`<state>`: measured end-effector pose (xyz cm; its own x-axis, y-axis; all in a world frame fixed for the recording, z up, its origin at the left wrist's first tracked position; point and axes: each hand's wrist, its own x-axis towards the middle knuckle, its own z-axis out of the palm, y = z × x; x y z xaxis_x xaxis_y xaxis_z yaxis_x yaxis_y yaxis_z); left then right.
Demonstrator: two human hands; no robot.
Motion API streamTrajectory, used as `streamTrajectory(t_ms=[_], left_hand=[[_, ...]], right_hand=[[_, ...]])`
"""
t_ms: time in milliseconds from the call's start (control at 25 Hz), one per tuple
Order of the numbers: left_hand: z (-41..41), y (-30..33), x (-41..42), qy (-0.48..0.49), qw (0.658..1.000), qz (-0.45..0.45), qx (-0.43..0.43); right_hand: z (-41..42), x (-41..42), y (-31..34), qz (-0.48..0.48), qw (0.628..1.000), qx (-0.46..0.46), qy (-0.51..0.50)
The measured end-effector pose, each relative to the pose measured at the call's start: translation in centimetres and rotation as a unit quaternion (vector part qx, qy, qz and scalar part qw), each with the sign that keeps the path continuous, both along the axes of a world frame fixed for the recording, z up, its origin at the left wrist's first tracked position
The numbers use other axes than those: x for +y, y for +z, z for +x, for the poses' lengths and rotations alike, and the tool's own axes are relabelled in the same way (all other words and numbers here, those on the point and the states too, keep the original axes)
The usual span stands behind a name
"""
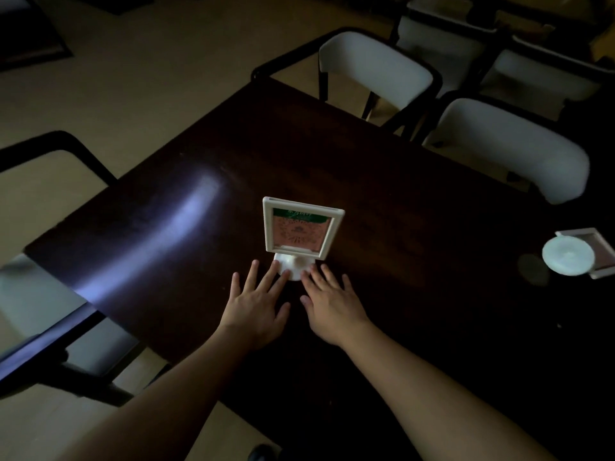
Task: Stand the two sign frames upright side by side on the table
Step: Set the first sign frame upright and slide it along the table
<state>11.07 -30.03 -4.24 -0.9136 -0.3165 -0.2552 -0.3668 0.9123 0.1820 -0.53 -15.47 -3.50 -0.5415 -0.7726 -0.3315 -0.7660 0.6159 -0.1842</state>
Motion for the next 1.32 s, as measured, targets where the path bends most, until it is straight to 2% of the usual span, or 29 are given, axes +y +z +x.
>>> streamTrajectory(t_ms=[280,800,1320], left_hand=[[-2.3,0.1,-3.4,0.013,1.000,-0.008,-0.003],[-4.3,-0.2,-16.2,-0.023,0.999,-0.016,0.025],[-7.9,-0.2,-24.7,0.000,0.999,0.000,0.050]], right_hand=[[-2.5,-4.2,0.4,0.000,1.000,-0.006,0.007],[-3.4,-16.2,0.8,0.006,0.999,-0.003,-0.036],[-7.1,-25.4,0.3,0.014,0.999,0.014,-0.035]])
